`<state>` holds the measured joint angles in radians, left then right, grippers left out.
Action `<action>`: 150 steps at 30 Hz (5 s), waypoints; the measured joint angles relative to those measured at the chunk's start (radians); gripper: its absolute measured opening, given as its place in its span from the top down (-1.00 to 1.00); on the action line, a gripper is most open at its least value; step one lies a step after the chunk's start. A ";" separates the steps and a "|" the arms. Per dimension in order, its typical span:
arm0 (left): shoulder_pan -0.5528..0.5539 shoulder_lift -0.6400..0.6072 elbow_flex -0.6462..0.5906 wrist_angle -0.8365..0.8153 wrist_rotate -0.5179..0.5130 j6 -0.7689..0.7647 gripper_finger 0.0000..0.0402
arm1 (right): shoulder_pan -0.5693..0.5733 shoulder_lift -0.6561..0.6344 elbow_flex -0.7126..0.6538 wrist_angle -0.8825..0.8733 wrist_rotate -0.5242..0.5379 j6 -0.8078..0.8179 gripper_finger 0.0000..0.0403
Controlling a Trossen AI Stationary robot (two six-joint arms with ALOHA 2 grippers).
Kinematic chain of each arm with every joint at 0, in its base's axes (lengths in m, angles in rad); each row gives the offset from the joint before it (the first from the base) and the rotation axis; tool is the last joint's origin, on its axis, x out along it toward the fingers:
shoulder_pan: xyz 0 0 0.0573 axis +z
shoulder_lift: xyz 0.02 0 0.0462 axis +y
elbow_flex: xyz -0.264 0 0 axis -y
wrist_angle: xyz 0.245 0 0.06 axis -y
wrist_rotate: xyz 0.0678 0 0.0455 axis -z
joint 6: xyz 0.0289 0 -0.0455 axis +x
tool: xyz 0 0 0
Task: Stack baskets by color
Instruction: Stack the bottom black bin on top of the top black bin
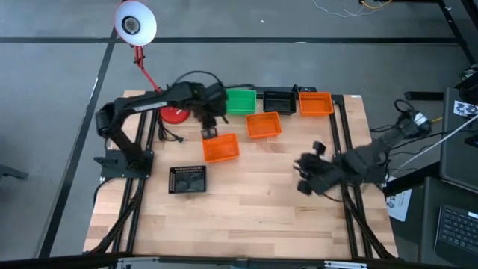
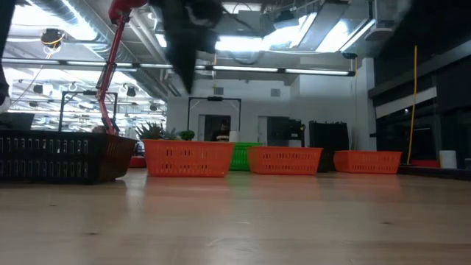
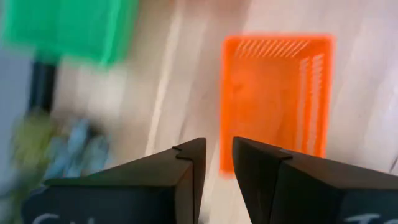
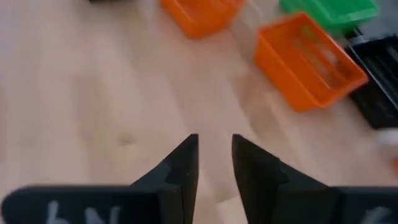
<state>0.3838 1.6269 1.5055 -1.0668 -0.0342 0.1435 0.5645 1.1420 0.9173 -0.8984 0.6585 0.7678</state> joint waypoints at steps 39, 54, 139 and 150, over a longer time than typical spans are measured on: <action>-0.425 -0.452 -0.706 0.128 0.215 -0.722 0.83 | -0.626 0.308 0.358 -0.257 -0.524 -0.699 0.52; -0.619 -0.097 -0.699 0.575 -0.017 -0.813 1.00 | -0.434 -0.027 0.354 -0.488 -0.520 -0.302 0.52; -0.614 -0.580 -0.577 0.208 -0.567 -0.569 1.00 | -0.152 0.080 -0.143 -0.012 -0.677 -0.878 0.00; -0.613 -0.580 -0.576 0.215 -0.567 -0.573 1.00 | -0.152 0.131 -0.204 0.088 -0.591 -0.932 0.00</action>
<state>-0.2295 1.0470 0.9295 -0.8518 -0.6014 -0.4296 0.4126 1.2726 0.7132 -0.8104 0.0670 -0.1641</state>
